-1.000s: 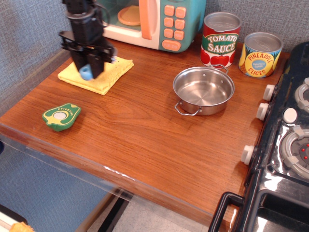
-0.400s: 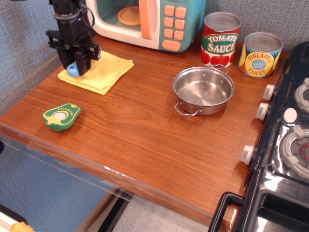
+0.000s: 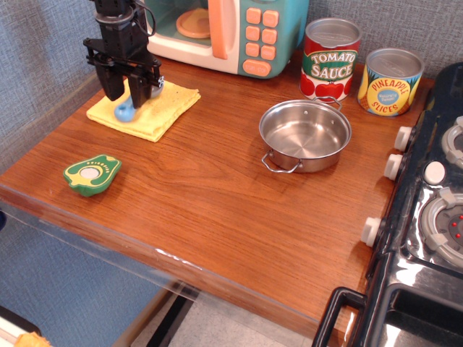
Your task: Put the spoon on the towel.
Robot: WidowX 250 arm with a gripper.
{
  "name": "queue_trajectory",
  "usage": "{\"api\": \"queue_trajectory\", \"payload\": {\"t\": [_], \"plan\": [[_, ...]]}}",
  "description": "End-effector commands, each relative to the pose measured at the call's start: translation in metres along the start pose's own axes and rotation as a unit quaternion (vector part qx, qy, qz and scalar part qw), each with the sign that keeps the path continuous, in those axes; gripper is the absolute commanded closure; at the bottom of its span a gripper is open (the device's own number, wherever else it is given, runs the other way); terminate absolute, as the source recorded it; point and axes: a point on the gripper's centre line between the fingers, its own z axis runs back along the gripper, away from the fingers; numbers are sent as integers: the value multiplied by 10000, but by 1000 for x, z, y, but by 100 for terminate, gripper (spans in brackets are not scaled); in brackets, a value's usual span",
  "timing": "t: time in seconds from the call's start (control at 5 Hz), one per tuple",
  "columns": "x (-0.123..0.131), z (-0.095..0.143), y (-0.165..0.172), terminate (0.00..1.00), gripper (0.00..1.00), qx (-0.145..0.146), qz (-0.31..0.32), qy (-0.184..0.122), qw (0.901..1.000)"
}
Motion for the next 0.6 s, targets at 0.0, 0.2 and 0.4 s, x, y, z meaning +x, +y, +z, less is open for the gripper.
{"api": "queue_trajectory", "payload": {"t": [0.0,0.2,0.4], "plan": [[5,26,7,0,0,50,-122,-251,9996],[-3,60,-4,0,0,-23,-84,-401,9992],[-13,67,-17,0,0,-114,-55,-287,9995]]}}
